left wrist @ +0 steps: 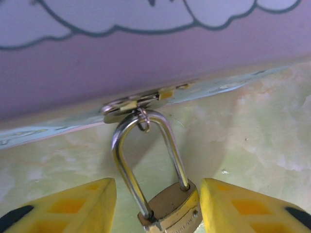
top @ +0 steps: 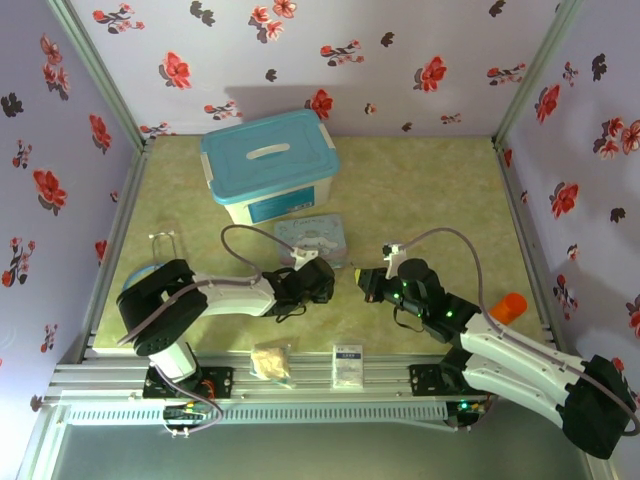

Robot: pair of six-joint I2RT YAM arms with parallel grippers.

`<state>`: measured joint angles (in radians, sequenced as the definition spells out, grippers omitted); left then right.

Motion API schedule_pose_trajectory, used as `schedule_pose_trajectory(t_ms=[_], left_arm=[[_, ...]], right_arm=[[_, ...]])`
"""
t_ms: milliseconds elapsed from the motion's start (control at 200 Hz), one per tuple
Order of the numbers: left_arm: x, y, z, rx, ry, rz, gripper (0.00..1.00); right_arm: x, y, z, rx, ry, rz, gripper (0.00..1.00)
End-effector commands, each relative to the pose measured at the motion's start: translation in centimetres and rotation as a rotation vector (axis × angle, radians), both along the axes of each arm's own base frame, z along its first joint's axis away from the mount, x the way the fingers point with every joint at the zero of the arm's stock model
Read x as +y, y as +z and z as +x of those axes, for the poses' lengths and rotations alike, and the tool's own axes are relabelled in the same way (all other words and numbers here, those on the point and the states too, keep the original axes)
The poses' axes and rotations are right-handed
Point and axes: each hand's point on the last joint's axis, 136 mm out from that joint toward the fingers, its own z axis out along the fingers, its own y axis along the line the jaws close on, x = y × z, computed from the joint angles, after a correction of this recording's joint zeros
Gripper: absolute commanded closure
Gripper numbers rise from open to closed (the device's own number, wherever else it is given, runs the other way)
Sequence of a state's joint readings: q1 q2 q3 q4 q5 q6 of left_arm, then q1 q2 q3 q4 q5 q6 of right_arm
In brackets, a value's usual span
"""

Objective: Unlock a padlock with a key

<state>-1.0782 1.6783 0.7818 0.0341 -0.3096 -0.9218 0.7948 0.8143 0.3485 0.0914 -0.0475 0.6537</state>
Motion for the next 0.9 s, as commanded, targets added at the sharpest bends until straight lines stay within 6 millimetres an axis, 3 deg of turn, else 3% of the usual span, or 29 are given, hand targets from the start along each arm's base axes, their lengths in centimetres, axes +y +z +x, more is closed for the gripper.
schedule_pose_trajectory(t_ms=[0, 235, 455, 690, 895], left_arm=[[-1.0, -0.3, -0.1, -0.001, 0.008, -0.037, 0.56], [-1.3, -0.8, 0.1, -0.005, 0.021, -0.063, 0.68], [-1.3, 0.4, 0.2, -0.026, 0.037, -0.112, 0.83], [-1.0, 3.0, 0.4, -0.058, 0.083, -0.22, 0.86], [-1.1, 4.8, 0.5, -0.076, 0.134, -0.357, 0.87]], right_arm=[[-0.5, -1.1, 0.1, 0.001, -0.018, -0.026, 1.0], [-0.4, -1.7, -0.1, 0.019, -0.018, -0.011, 1.0], [0.0, -2.1, -0.2, 0.048, -0.013, 0.018, 1.0], [0.7, -4.3, -0.6, 0.232, -0.064, 0.091, 1.0], [2.6, -6.2, -1.4, 0.319, -0.027, 0.122, 1.0]])
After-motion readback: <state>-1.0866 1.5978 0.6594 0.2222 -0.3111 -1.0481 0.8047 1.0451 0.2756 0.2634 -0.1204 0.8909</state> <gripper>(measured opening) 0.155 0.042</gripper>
